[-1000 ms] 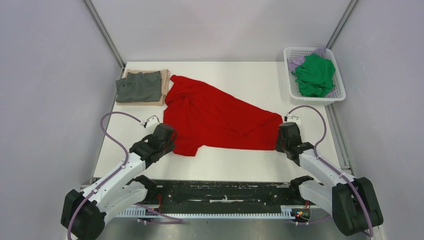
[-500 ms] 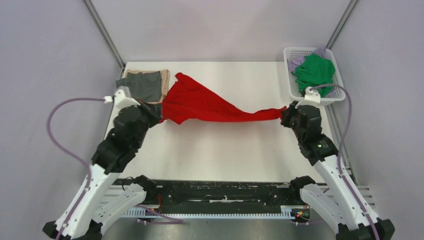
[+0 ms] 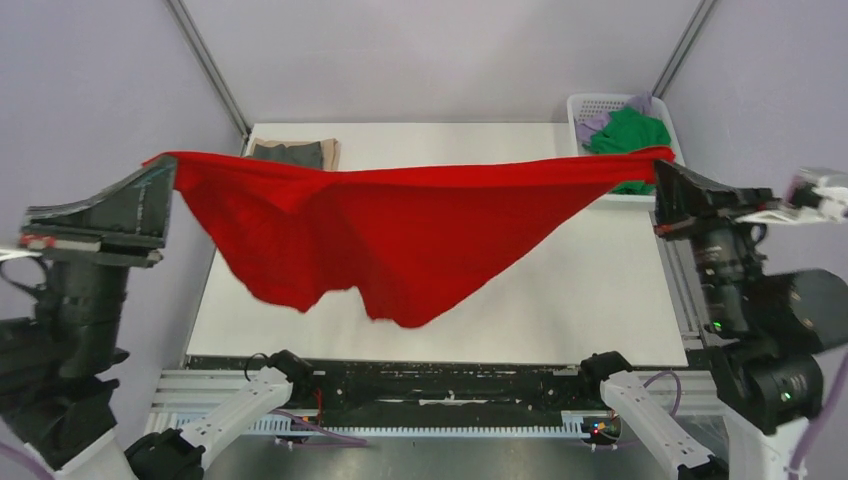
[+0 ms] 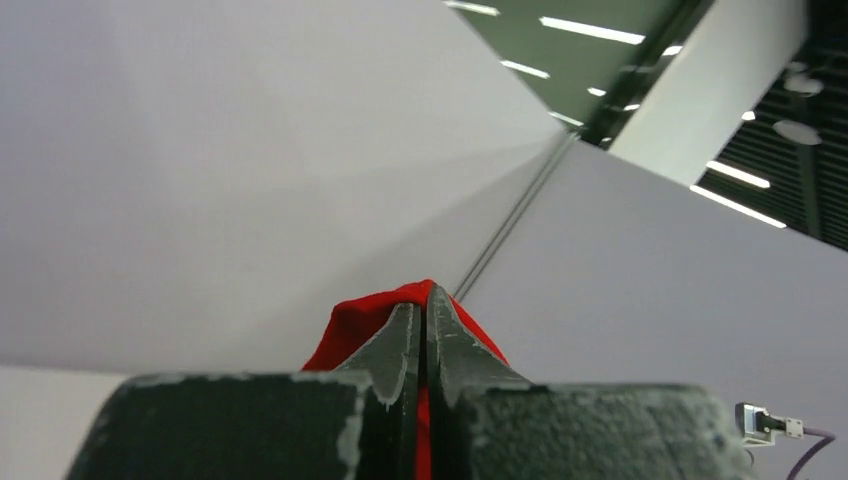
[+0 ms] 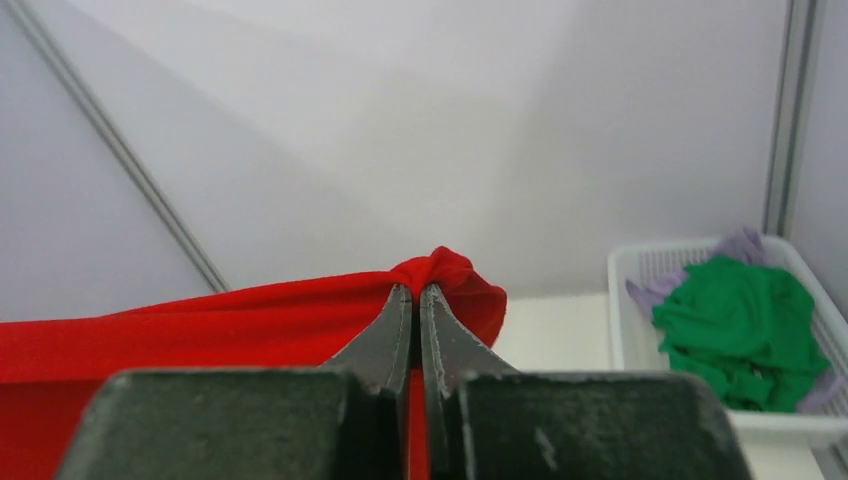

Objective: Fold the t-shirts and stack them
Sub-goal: Flatten out the tshirt

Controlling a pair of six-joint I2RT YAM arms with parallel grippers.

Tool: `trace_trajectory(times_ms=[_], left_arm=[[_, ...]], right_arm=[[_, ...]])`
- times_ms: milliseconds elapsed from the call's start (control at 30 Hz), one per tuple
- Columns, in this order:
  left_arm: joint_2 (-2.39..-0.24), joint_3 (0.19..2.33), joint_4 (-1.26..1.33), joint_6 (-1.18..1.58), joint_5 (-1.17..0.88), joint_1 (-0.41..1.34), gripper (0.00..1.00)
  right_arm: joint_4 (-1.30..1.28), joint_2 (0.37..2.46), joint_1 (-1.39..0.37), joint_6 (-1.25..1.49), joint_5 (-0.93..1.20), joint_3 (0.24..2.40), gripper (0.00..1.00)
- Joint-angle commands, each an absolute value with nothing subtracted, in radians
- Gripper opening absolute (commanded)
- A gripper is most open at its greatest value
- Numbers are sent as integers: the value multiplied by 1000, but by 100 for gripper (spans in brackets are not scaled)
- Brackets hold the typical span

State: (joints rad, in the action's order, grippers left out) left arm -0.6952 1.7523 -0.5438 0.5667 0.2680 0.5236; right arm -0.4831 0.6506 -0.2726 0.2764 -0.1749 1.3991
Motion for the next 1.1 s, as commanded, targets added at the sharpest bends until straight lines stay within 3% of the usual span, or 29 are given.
trace_trajectory(times_ms=[0,133,300,533,667,767,900,1000,1033,1067], left_arm=[[-777,1966,-557,456,153,519,2],[-848,2164,-626,433,105,517,2],[-837,2174,-624,417,102,498,2],[-878,1958,-574,372,271,490,2],[-1000,1774,-508,349,479,491,2],[-1170,1635,-428,335,602,463,2],[-1542,1622,-387,357,498,336,2],[-1826,1728,-415,334,435,311,3],[-1921,1793,-436,321,439,311,7],[-2005,1862,-461,322,449,310,18]], right_arm=[[-527,630,-270,238,-113,1567,0],[-607,653,-271,206,-80,1722,0],[-615,609,-270,213,-73,1697,0],[-578,586,-271,249,-166,1444,0],[-482,586,-270,296,-267,1153,0],[-418,648,-270,352,-396,939,0],[-230,861,-267,395,-496,688,1],[-31,1094,-258,376,-501,631,9],[38,1163,-249,364,-493,639,11],[67,1246,-239,354,-486,676,20]])
